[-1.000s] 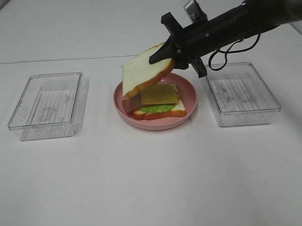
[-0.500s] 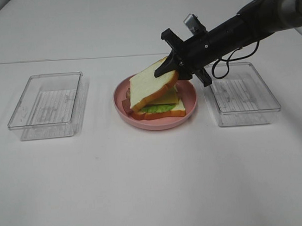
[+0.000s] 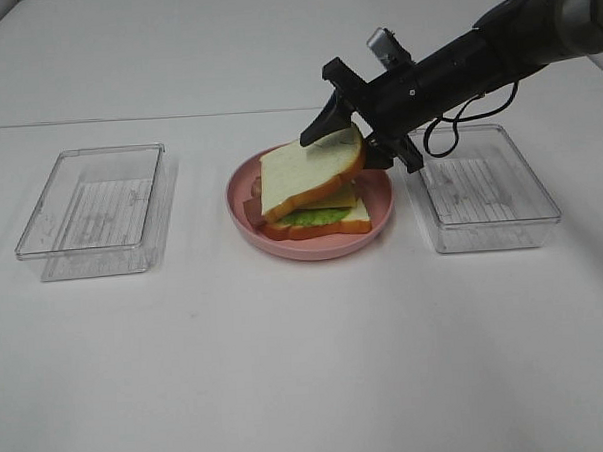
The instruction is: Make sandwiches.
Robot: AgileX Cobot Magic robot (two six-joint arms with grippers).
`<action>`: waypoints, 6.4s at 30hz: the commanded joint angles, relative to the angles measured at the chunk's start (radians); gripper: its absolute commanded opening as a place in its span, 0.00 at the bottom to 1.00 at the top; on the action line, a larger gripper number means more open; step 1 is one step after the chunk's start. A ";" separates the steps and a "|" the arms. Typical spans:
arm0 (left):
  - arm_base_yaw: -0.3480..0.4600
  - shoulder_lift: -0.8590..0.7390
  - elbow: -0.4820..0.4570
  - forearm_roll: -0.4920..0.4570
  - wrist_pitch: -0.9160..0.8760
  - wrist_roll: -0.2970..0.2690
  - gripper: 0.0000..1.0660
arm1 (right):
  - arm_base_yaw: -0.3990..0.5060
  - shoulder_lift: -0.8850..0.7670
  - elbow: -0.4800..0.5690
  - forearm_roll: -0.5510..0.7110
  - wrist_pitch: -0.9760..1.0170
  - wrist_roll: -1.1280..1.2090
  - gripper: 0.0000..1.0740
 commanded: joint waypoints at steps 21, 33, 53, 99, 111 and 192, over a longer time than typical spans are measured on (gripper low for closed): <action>0.004 -0.017 0.000 -0.006 -0.006 0.000 0.90 | -0.001 -0.170 -0.004 -0.501 -0.012 0.160 0.78; 0.004 -0.017 0.000 -0.006 -0.006 0.000 0.90 | -0.001 -0.293 -0.004 -0.873 0.020 0.392 0.78; 0.004 -0.017 0.000 -0.006 -0.006 0.000 0.90 | -0.083 -0.328 -0.002 -1.158 0.352 0.536 0.77; 0.004 -0.017 0.000 -0.006 -0.006 0.000 0.90 | -0.082 -2.077 1.125 -1.202 0.097 0.515 0.74; 0.004 -0.018 0.000 -0.007 -0.006 0.000 0.90 | -0.082 -2.321 1.127 -1.209 0.102 0.507 0.74; 0.004 -0.012 0.000 -0.007 -0.006 0.000 0.90 | -0.129 -2.320 1.153 -1.153 0.157 0.490 0.74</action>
